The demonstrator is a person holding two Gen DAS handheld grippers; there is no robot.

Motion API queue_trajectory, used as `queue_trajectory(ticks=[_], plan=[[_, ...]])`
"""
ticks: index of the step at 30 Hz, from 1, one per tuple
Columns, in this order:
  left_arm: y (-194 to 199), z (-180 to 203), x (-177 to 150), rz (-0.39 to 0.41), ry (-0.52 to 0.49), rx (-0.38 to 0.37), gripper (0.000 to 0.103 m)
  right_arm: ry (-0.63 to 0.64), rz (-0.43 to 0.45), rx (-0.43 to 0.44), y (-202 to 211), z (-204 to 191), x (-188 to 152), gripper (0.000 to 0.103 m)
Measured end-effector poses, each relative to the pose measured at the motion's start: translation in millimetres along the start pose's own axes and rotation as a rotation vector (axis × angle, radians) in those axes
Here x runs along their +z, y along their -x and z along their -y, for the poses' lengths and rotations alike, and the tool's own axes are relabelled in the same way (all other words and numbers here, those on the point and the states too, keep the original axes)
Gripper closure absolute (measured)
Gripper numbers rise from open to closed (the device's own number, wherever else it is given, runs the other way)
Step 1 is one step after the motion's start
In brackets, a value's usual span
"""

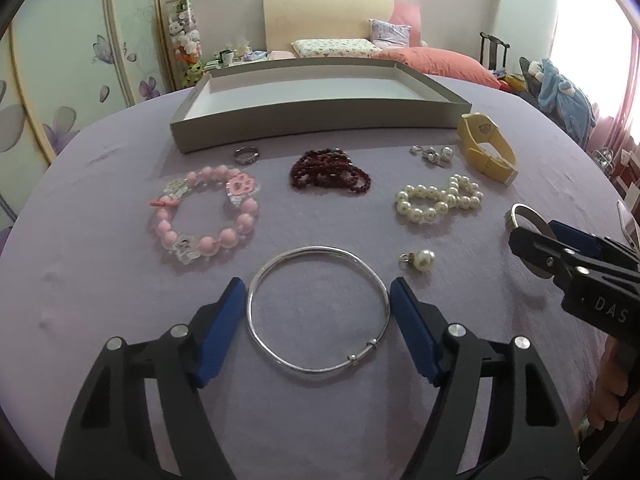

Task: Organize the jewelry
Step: 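Carry both held bangles over the white tray with both tools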

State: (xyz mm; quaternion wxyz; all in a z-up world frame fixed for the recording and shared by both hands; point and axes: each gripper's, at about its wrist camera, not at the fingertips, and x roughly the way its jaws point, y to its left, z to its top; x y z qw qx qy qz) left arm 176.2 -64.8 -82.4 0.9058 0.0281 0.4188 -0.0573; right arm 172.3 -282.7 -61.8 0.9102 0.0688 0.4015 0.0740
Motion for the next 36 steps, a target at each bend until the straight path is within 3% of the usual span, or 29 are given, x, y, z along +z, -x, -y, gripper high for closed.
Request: queue_trajectory(ticks=[11,23,30,36], plan=[[35.1,-44.3,-18.1,0.076,0.123,0.023,0.031,0.046,0.025,0.015,7.9,-17.4,-8.1,0.035],[59.3,-54.7,-24.6,0.128,0.162,0.011,0.031,0.062,0.067,0.011,18.9,-24.9,-9.4,0.036],[75.5,-54.2,-3.9,0.224,0.149,0.009,0.031,0.066,0.189,0.014,35.4,-26.3,14.0,0.036],[87.4,-56.5,42.4,0.351,0.111,0.038,0.031,0.069,0.333,-0.003,46.2,-30.1,57.5,0.035]])
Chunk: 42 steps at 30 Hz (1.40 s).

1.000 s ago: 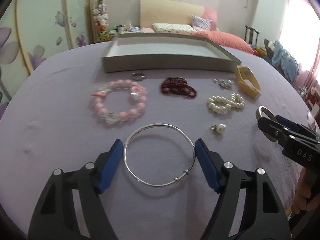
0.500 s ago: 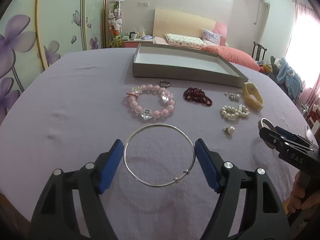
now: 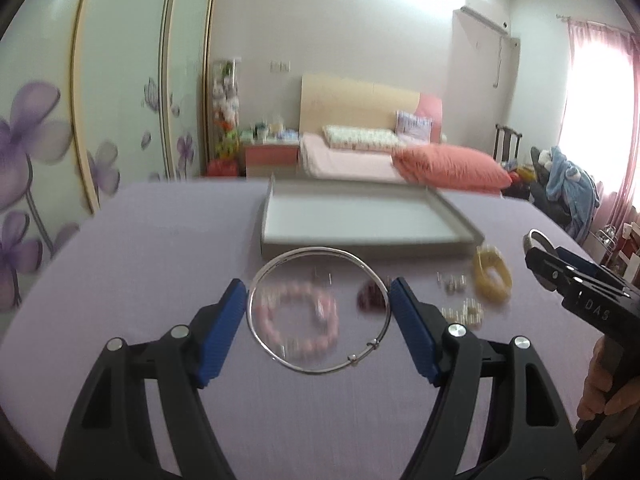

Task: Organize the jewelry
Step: 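Carry both held bangles over the white tray with both tools, then lower the bangles into the tray and open both tools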

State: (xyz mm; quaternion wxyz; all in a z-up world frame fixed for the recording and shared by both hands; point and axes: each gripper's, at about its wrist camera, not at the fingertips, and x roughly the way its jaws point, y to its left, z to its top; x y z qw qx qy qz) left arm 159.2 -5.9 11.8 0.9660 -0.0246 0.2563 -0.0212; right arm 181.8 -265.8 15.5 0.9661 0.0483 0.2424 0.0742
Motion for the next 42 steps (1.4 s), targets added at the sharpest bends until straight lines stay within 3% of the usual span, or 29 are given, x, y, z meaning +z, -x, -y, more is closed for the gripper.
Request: queue_trajectory(ticks=[6,13,19,29,38,42], plan=[[-22.8,0.9,44.1,0.1,-0.012,0.005,0.031,0.001,0.111,-0.004,-25.6,-7.0,42.7,0.035],[-95.6,1.5,89.2,0.081,-0.004,0.031,0.031,0.015,0.121,-0.011,-82.8,-18.4,77.1,0.035],[-156.0,11.0,107.9,0.054,-0.012,0.054,0.031,-0.032,0.037,-0.053,-148.8,-12.6,88.1,0.035],[-242.6,3.2,102.7,-0.114,0.016,0.069,0.031,-0.113,-0.25,-0.088,-241.2,6.1,75.5,0.035],[-277.7,0.2,103.8,-0.209,0.021,0.047,0.031,-0.107,-0.314,-0.102,-255.8,2.7,77.8,0.035],[-280.5,1.9,103.7,-0.222,0.019,0.038,0.03,-0.119,-0.3,-0.077,-251.6,-0.5,80.4,0.024]])
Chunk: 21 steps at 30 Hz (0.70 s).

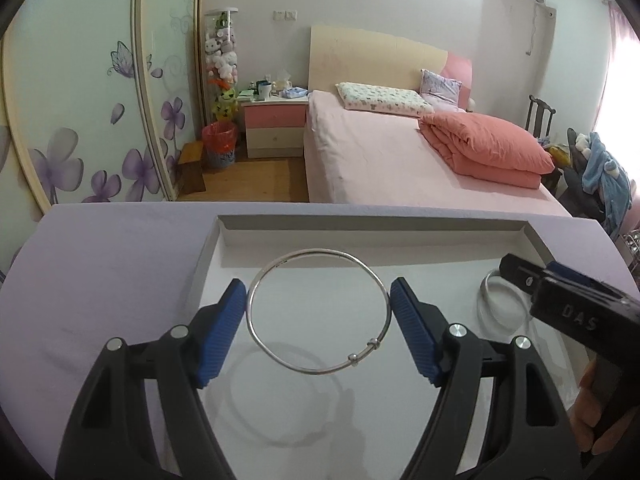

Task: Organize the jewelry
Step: 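Lower the bangles into the tray and open both tools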

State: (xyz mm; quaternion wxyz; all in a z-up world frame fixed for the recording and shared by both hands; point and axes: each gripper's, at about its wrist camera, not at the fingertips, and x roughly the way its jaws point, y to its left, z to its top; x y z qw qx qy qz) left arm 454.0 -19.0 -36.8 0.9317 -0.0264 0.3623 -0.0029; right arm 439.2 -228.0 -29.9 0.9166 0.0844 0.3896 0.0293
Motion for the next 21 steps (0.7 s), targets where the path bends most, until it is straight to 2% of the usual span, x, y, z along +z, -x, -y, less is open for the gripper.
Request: queue_trajectory(ticks=[7,21], plan=[[19.3,-5.0,-0.7,0.037,-0.003,0.023,0.03,0.023,0.055,0.019,21.7,-5.0,2.5,0.024],[52.8,-9.6,5.1,0.095,-0.005,0.053,0.03,0.036,0.084,0.017,48.8,-3.4,-7.3,0.024]])
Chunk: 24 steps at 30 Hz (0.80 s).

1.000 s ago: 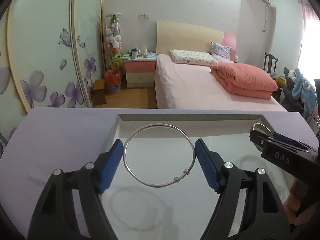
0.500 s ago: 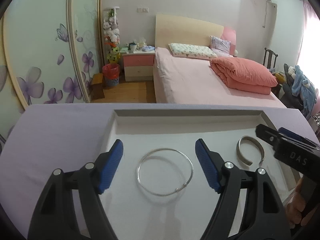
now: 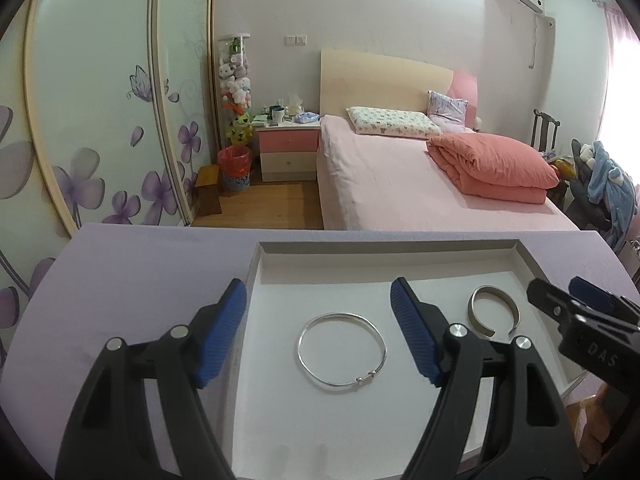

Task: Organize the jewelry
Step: 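Lower the bangles into the tray and open both tools, then grasp the single pearl earring with the right tool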

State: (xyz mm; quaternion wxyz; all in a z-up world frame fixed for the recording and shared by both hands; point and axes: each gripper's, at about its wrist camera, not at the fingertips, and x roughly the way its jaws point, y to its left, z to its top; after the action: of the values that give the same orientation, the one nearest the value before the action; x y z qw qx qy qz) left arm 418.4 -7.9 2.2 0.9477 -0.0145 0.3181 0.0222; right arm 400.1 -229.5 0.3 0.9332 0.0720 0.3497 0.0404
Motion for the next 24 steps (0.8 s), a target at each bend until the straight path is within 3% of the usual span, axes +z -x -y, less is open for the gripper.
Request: queue_trajectory(ticks=[8,11,13,17,24], plan=[[37.4,-17.0,-9.3,0.038,0.022,0.015,0.029,0.016,0.047,0.01,33.0,0.1,-10.3,0.024],[65.0,-28.9,-20.6,0.072,0.055,0.028,0.02,0.039,0.087,0.027,54.6,-1.1,-18.5,0.024],[85.6,-37.0,-31.2,0.101,0.066,0.032,0.014,0.054,0.111,0.041,70.3,1.2,-27.6,0.024],[121.4,-48.2,-60.4,0.125,0.06,0.02,0.011,0.067,0.135,0.069,97.9,9.4,-51.4,0.024],[168.9,-56.9,-117.5,0.157,0.025,0.033,0.007,0.092,0.097,0.091,129.0,19.9,-107.8,0.024]])
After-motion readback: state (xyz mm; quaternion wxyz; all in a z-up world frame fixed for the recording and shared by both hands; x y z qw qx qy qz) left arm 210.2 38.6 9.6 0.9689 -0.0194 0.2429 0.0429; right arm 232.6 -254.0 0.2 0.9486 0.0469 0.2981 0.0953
